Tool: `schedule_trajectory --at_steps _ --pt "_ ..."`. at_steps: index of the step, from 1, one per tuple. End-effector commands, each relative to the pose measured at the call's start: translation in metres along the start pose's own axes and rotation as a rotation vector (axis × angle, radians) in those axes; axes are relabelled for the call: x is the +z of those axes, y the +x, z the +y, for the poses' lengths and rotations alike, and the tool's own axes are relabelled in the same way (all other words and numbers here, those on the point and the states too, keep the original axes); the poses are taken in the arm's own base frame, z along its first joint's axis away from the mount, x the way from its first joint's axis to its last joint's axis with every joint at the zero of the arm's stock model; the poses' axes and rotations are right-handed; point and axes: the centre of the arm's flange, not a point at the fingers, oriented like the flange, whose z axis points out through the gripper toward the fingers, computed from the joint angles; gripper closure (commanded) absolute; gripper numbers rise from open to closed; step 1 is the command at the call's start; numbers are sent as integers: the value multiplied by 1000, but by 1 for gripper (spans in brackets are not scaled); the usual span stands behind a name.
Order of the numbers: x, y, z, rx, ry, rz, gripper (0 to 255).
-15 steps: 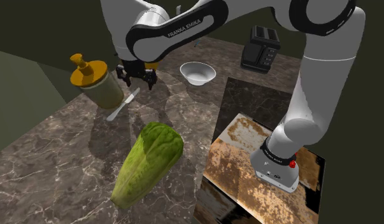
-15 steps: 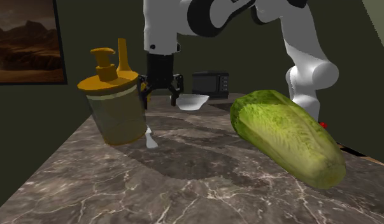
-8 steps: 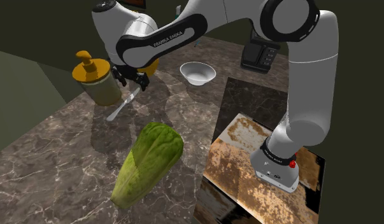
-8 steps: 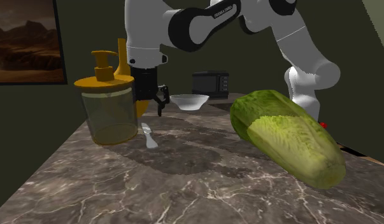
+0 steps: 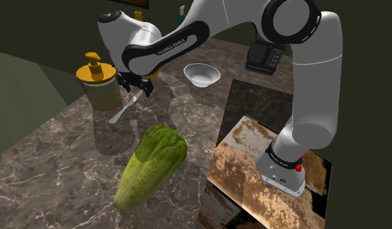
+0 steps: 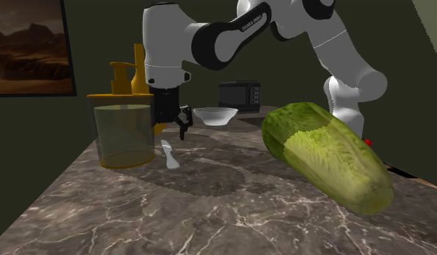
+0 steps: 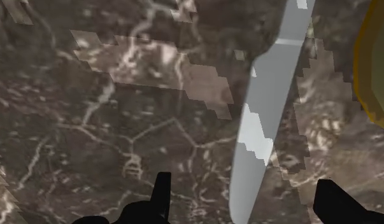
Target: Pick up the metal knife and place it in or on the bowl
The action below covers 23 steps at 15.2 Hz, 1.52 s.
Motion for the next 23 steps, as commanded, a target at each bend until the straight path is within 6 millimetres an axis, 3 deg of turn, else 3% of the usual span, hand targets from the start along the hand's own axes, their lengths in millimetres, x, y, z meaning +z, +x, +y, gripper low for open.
schedule_trajectory --at_steps 1,4,5,14,23 --pt "2 -4 0 -7 -3 -3 0" --pt "2 -4 0 -7 -3 -3 0" --pt "2 -4 0 -7 -3 -3 255" --pt "2 -4 0 -7 -3 -3 255" --pt "-45 7 1 -7 -3 -3 255"
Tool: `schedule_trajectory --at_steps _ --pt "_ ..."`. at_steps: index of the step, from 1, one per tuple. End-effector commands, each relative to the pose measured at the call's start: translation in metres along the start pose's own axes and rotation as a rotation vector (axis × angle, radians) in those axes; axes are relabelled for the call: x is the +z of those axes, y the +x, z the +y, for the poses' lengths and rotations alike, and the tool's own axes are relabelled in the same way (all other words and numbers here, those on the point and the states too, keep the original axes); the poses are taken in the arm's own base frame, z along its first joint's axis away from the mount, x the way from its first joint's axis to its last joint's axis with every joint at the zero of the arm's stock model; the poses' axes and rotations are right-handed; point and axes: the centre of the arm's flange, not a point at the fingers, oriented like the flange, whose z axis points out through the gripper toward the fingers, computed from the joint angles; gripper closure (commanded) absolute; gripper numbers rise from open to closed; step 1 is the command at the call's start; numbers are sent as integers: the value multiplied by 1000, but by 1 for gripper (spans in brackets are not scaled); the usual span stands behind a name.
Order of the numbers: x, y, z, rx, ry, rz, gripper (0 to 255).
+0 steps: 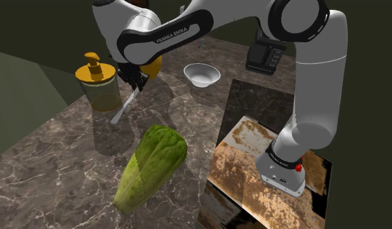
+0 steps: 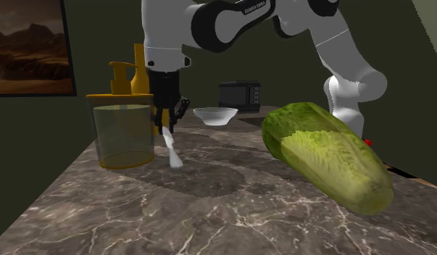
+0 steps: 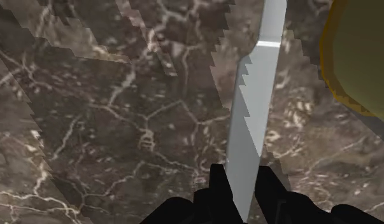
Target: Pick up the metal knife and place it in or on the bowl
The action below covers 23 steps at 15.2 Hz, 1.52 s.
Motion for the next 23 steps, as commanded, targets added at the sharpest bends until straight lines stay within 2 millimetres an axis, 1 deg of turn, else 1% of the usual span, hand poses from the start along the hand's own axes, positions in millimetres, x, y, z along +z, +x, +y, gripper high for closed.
schedule_trajectory --at_steps 1,17,18,23 --pt "-11 4 -1 0 0 0 255" --pt "-93 24 1 0 0 0 255" --pt "-95 24 1 0 0 0 255" --pt "-84 73 44 0 0 0 255"
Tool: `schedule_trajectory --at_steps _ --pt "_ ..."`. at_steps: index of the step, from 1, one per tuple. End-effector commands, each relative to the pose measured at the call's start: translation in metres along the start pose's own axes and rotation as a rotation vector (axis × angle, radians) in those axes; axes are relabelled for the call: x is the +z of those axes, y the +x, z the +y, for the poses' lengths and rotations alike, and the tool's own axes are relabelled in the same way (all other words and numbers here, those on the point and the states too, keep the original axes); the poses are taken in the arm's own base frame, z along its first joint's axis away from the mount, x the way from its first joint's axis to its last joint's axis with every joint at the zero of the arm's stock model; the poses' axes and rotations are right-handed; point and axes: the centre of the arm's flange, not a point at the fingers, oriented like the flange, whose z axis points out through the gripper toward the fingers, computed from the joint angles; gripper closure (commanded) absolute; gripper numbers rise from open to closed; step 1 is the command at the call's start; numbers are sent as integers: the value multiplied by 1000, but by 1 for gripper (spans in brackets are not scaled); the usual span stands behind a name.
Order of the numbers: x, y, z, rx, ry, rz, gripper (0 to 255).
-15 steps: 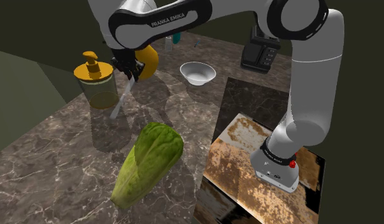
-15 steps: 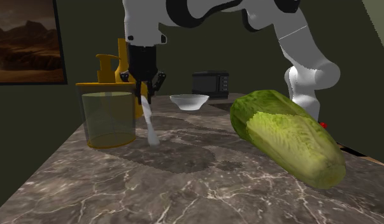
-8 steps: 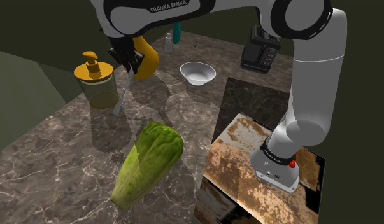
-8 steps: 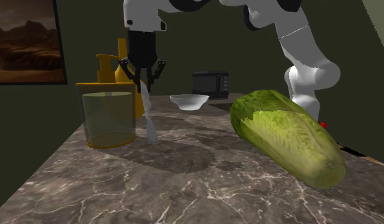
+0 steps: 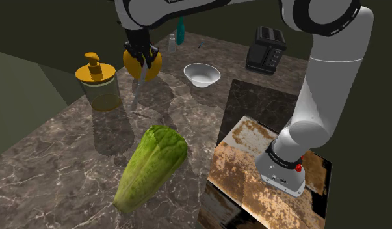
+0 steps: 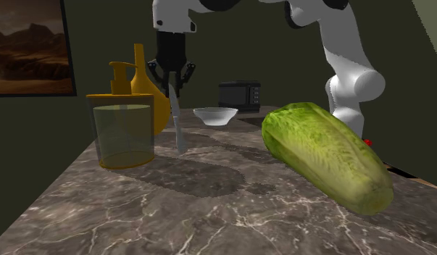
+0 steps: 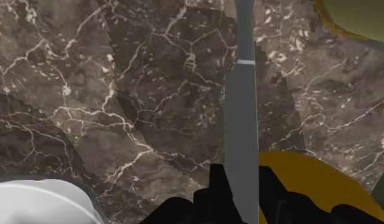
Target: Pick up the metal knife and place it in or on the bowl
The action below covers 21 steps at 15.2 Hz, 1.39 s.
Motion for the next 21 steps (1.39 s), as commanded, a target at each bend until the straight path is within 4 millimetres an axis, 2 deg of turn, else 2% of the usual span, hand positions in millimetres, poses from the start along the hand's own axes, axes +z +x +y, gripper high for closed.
schedule_trajectory --at_steps 1,21 --pt "5 21 21 0 0 0 255" --pt "50 216 193 0 0 0 255"
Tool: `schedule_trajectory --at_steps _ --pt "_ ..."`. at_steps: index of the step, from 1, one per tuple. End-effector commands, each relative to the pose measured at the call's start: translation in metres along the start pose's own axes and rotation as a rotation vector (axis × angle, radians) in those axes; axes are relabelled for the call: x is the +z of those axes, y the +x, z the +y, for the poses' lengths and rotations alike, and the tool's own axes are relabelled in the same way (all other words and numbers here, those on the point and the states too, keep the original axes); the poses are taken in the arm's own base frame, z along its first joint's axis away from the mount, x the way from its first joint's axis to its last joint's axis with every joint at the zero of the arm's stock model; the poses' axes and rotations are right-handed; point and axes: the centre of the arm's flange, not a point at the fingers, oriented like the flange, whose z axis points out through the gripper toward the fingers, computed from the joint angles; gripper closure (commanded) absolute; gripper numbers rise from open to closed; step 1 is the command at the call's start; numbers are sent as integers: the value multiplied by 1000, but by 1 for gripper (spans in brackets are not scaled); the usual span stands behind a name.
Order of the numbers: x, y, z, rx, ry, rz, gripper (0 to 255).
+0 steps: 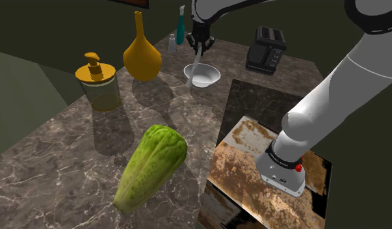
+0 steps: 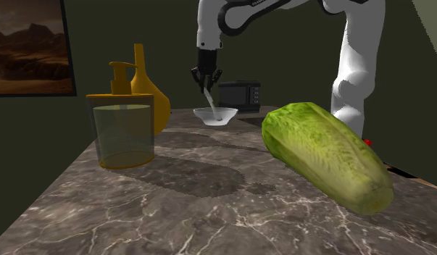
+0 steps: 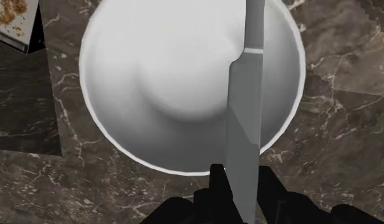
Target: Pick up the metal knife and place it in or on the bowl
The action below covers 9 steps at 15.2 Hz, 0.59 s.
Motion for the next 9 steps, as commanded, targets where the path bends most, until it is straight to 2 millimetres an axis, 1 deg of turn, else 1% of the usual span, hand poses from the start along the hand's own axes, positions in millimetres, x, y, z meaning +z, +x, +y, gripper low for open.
schedule_trajectory --at_steps 1,3,9 --pt "5 18 18 -2 0 0 255" --pt "10 41 38 -2 0 0 255" --pt "41 34 37 -2 0 0 255"
